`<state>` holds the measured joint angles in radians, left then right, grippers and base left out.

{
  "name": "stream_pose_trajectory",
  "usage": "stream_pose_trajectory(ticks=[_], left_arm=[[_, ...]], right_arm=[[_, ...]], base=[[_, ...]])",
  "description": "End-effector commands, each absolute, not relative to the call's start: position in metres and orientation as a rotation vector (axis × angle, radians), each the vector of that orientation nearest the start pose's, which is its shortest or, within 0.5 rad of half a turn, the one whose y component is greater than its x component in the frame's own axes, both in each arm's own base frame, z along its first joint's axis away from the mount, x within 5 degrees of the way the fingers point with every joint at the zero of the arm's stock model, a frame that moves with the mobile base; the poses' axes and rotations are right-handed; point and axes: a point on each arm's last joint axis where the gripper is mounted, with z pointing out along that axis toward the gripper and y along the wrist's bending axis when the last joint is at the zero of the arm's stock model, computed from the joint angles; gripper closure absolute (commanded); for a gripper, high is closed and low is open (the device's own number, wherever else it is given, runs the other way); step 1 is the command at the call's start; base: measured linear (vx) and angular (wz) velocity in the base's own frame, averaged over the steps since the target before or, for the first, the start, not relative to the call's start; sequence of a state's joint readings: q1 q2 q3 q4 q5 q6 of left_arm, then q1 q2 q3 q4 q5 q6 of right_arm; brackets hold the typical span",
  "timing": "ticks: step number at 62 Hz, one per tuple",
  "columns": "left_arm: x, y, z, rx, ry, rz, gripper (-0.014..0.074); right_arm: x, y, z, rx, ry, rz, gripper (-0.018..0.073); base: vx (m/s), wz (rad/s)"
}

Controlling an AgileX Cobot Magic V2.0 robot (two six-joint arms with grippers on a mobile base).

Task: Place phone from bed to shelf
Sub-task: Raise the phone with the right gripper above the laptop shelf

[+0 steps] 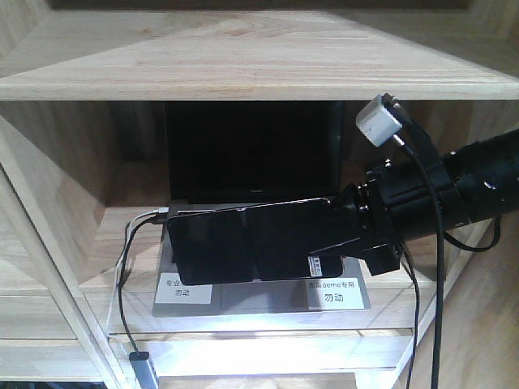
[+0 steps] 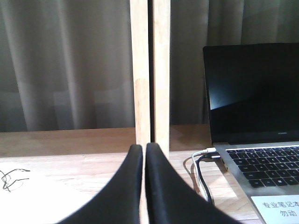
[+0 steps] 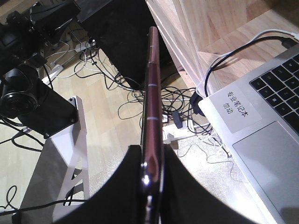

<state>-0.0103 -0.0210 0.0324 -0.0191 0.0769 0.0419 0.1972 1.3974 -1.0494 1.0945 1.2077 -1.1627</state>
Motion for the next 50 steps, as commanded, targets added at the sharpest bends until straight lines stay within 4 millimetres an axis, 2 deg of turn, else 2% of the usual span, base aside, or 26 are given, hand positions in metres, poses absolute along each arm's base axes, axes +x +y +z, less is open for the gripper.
stream_pose_trajectory(ticks=[1,50], left_arm=[[0.0543,-0.0007,0.2121,0.017,1.465,-0.001,0.0596],[0.0543,-0.0007,0.2121,0.017,1.465,-0.001,0.0596]], right_arm=[[0.227,0.1283,0.3417,-1.129,1.946,1.239,0.0561],[0.2264,0.1293,0.3454,-1.103,1.924,1.266,0.0561]], base=[[0.0,0.0],[0.0,0.0]])
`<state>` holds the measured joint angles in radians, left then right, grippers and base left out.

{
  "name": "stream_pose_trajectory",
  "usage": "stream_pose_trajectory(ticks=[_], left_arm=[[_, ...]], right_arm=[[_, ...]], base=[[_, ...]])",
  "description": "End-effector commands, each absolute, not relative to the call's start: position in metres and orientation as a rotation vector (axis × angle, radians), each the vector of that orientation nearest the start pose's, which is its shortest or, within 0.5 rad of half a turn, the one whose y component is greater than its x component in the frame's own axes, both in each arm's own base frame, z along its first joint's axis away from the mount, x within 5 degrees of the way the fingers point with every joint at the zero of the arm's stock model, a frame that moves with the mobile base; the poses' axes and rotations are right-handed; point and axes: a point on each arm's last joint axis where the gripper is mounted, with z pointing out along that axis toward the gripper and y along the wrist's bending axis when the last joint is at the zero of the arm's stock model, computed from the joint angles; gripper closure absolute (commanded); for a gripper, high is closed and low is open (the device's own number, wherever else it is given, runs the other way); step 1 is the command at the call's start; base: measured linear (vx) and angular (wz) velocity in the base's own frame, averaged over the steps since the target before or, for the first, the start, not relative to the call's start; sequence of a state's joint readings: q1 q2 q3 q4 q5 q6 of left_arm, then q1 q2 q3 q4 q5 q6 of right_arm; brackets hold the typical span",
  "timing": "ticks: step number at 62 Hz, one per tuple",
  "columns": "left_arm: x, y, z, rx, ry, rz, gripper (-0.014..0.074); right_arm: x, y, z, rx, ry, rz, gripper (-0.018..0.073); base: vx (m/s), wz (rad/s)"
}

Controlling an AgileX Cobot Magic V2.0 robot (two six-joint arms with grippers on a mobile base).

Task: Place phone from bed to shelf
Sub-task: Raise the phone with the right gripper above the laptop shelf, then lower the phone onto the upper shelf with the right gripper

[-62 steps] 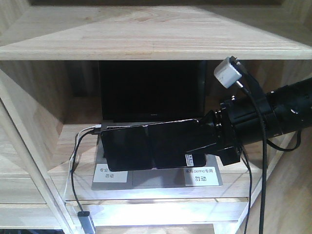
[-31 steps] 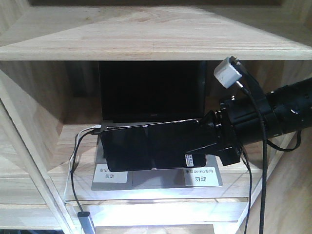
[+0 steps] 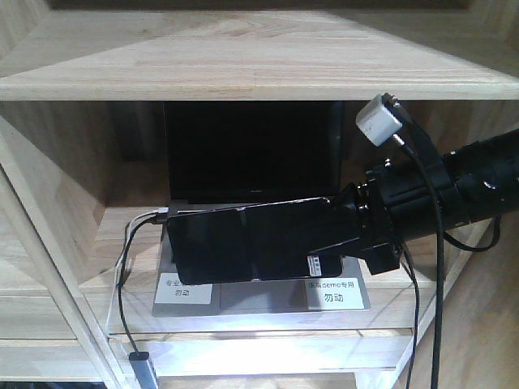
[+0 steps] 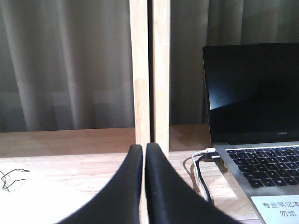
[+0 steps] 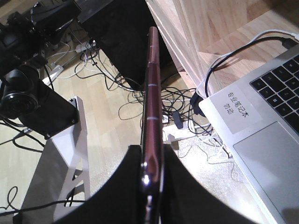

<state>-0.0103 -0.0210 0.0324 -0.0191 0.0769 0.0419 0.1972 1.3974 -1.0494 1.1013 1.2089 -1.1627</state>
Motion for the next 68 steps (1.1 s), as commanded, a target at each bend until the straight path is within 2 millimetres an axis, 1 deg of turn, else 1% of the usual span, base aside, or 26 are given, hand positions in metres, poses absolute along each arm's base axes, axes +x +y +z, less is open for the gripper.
stream_pose_trajectory(ticks=[1,6,14,26,28,31,35,42,46,52,57,58,60,65,68], left_arm=[[0.054,-0.001,0.212,0.017,1.465,-0.001,0.0596],[0.054,-0.001,0.212,0.017,1.465,-0.001,0.0596],[0.054,-0.001,0.212,0.017,1.465,-0.001,0.0596],[0.054,-0.001,0.212,0.017,1.465,-0.001,0.0596],[0.054,-0.001,0.212,0.017,1.465,-0.001,0.0596],[0.054,-0.001,0.212,0.017,1.465,-0.001,0.0596],[0.054,-0.001,0.212,0.017,1.465,-0.001,0.0596],[0.054,-0.001,0.212,0.017,1.465,-0.001,0.0596],[0.054,-0.001,0.212,0.017,1.465,-0.001,0.0596],[0.054,-0.001,0.212,0.017,1.465,-0.001,0.0596],[0.054,-0.001,0.212,0.017,1.465,-0.001,0.0596],[0.054,-0.001,0.212,0.017,1.465,-0.001,0.0596],[0.054,-0.001,0.212,0.017,1.465,-0.001,0.0596],[0.054,-0.001,0.212,0.017,1.465,-0.001,0.0596],[0.054,-0.001,0.212,0.017,1.465,-0.001,0.0596]], right_arm=[[0.226,0.129,0.346,-1.101,1.92,1.269,0.0561],[0.222,0.129,0.357,-1.093,1.874,1.269,0.0561],[0.212,0.128,0.389,-1.102,1.779,1.225,0.0561],[0.203,0.126,0.451,-1.066,1.677,1.173,0.0561],[0.204,0.126,0.459,-1.06,1.659,1.162,0.0561],[0.203,0.125,0.477,-1.049,1.619,1.139,0.0561],[0.206,0.125,0.494,-1.034,1.584,1.116,0.0561],[0.218,0.128,0.521,-1.022,1.521,1.086,0.0561],[0.225,0.129,0.531,-1.025,1.494,1.076,0.0561],[0.245,0.133,0.542,-1.018,1.464,1.063,0.0561],[0.264,0.137,0.546,-0.991,1.458,1.067,0.0561],[0.27,0.139,0.544,-0.988,1.463,1.072,0.0561],[0.276,0.143,0.546,-0.988,1.45,1.069,0.0561],[0.293,0.156,0.544,-0.984,1.442,1.058,0.0561],[0.302,0.169,0.541,-0.992,1.437,1.052,0.0561]], base=[[0.0,0.0],[0.0,0.0],[0.0,0.0],[0.0,0.0],[0.0,0.0],[0.0,0.0],[0.0,0.0],[0.0,0.0],[0.0,0.0],[0.0,0.0],[0.0,0.0],[0.0,0.0],[0.0,0.0],[0.0,0.0],[0.0,0.0]])
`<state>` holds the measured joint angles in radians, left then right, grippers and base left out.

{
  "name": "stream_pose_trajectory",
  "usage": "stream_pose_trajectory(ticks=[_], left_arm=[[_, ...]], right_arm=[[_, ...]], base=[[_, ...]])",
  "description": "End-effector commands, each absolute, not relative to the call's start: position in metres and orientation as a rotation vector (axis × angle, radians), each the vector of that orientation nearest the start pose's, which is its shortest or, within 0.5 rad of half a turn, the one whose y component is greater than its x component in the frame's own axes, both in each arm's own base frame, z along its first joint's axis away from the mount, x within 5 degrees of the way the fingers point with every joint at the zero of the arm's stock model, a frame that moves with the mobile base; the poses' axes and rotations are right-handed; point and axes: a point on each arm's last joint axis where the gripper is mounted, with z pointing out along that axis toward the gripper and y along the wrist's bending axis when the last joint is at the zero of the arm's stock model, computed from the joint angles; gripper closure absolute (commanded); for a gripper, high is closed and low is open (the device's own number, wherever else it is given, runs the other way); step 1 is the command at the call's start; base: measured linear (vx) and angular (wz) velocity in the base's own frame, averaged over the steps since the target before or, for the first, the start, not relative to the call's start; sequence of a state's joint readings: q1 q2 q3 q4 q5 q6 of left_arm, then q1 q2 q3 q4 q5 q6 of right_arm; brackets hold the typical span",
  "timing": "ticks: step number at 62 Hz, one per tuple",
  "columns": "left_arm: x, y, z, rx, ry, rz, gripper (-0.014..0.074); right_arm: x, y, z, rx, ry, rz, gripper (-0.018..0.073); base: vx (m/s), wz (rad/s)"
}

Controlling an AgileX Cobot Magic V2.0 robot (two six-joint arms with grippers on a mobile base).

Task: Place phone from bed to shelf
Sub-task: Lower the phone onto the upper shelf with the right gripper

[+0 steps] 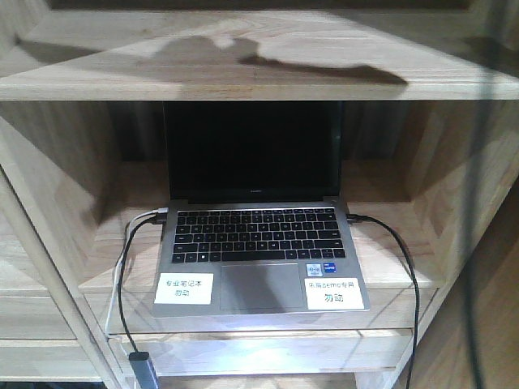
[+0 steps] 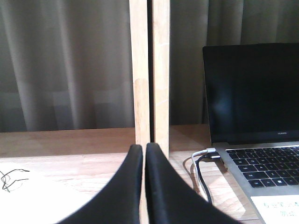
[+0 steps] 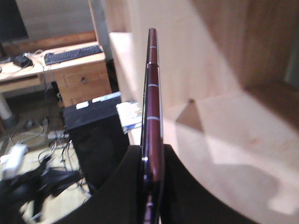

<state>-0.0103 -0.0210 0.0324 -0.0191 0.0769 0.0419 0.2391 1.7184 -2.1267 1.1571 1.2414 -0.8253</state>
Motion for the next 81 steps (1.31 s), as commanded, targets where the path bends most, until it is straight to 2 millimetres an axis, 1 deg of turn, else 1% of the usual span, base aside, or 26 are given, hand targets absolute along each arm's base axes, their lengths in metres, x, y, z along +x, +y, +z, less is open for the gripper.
stream_pose_trajectory(ticks=[1,5,11,16,27,37,46,54,60,65,72,81], left_arm=[[0.054,-0.001,0.212,0.017,1.465,-0.001,0.0596],[0.054,-0.001,0.212,0.017,1.465,-0.001,0.0596],[0.054,-0.001,0.212,0.017,1.465,-0.001,0.0596],[0.054,-0.001,0.212,0.017,1.465,-0.001,0.0596],[0.054,-0.001,0.212,0.017,1.465,-0.001,0.0596],[0.054,-0.001,0.212,0.017,1.465,-0.001,0.0596],[0.054,-0.001,0.212,0.017,1.465,-0.001,0.0596],[0.054,-0.001,0.212,0.017,1.465,-0.001,0.0596],[0.054,-0.001,0.212,0.017,1.465,-0.001,0.0596],[0.054,-0.001,0.212,0.017,1.465,-0.001,0.0596],[0.054,-0.001,0.212,0.017,1.465,-0.001,0.0596],[0.054,-0.001,0.212,0.017,1.465,-0.001,0.0596]], right_arm=[[0.308,0.173,0.537,-0.991,1.446,1.051,0.0561],[0.321,0.186,0.53,-0.993,1.457,1.02,0.0561],[0.34,0.2,0.514,-0.981,1.518,0.993,0.0561],[0.358,0.206,0.497,-0.967,1.56,0.988,0.0561],[0.382,0.211,0.475,-0.915,1.603,0.988,0.0561],[0.394,0.214,0.465,-0.877,1.616,0.982,0.0561],[0.397,0.213,0.464,-0.855,1.614,0.955,0.0557],[0.399,0.212,0.465,-0.837,1.608,0.94,0.0521],[0.4,0.212,0.465,-0.833,1.607,0.934,0.047],[0.401,0.211,0.465,-0.829,1.608,0.912,0.0398],[0.404,0.21,0.465,-0.803,1.618,0.876,0.0253],[0.409,0.207,0.465,-0.745,1.631,0.831,-0.0003]], base=[[0.0,0.0],[0.0,0.0],[0.0,0.0],[0.0,0.0],[0.0,0.0],[0.0,0.0],[0.0,0.0],[0.0,0.0],[0.0,0.0],[0.0,0.0],[0.0,0.0],[0.0,0.0]])
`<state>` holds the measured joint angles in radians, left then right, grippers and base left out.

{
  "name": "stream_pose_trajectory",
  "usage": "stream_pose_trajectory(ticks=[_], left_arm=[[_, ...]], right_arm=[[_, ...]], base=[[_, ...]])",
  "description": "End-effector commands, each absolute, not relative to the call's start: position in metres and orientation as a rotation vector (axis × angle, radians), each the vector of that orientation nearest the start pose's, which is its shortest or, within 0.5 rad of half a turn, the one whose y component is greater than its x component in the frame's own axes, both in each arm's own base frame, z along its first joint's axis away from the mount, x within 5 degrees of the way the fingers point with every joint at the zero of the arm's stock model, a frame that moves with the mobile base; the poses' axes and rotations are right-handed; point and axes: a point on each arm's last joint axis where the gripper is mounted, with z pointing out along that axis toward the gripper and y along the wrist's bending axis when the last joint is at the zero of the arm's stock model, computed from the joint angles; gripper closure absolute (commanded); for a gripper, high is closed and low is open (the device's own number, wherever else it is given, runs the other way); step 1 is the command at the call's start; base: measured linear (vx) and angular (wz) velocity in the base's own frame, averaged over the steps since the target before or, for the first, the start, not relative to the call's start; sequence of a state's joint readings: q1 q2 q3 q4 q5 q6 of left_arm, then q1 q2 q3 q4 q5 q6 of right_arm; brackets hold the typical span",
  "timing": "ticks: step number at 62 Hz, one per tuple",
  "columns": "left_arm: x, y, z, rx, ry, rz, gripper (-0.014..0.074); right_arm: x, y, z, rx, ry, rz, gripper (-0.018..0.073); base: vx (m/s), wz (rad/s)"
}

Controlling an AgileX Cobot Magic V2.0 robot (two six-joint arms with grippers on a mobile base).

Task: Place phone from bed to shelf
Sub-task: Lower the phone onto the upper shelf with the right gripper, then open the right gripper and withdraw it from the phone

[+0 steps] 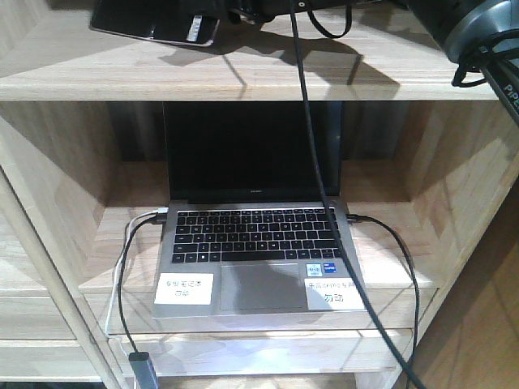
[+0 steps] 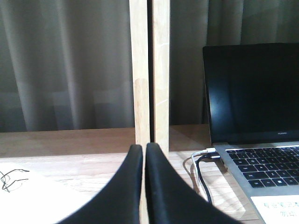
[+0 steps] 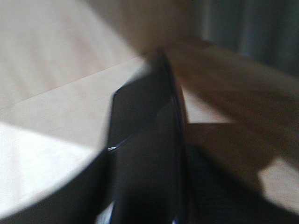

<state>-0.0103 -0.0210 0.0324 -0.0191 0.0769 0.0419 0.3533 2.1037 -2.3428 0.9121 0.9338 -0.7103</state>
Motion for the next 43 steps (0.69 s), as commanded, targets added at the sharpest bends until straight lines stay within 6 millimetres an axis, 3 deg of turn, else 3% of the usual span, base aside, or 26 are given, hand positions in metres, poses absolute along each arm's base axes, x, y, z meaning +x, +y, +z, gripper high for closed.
stream_pose_trajectory(ticks=[1,7,22,34,43], left_arm=[[0.054,-0.001,0.212,0.017,1.465,-0.001,0.0596],[0.054,-0.001,0.212,0.017,1.465,-0.001,0.0596],[0.054,-0.001,0.212,0.017,1.465,-0.001,0.0596],[0.054,-0.001,0.212,0.017,1.465,-0.001,0.0596],[0.054,-0.001,0.212,0.017,1.465,-0.001,0.0596]], right_arm=[[0.41,0.206,0.465,-0.744,1.633,0.821,-0.004],[0.412,0.204,0.464,-0.736,1.64,0.773,-0.0168],[0.408,0.2,0.468,-0.76,1.641,0.707,-0.0144],[0.396,0.194,0.483,-0.747,1.657,0.689,-0.005],[0.387,0.186,0.49,-0.711,1.719,0.647,0.0118]], base=[[0.0,0.0],[0.0,0.0],[0.0,0.0],[0.0,0.0],[0.0,0.0]])
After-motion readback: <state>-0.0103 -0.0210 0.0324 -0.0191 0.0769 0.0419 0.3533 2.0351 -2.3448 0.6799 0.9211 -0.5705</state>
